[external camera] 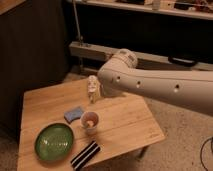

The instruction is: Place the bottle in the ceramic bowl

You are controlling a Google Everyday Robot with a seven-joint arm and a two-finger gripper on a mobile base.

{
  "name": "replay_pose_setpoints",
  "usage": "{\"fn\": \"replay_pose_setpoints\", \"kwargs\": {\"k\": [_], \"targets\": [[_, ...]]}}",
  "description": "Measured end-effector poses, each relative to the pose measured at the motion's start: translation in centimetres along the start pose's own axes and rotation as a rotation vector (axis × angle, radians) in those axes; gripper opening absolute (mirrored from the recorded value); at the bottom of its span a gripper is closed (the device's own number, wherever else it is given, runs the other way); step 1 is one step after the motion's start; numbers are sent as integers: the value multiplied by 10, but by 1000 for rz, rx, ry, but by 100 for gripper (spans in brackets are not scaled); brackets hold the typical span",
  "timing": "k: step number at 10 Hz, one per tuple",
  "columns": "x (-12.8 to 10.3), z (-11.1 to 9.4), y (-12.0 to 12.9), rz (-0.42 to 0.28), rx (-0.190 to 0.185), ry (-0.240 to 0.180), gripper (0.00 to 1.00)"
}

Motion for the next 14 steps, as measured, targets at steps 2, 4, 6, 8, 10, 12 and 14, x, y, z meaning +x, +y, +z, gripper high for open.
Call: {"fn": "replay_pose_setpoints", "kwargs": {"k": [2,4,6,8,10,12,14], "targets": [[43,26,8,-10,-33,42,80],[101,67,9,-40,-62,55,80],[154,109,-9,-70,-68,32,80],[190,143,-23,-71,-66,8,80],[225,192,-38,-60,-30,-39,80],[242,221,-49,-65,-2,-59,80],[251,239,-58,-80,15,-66,80]]}}
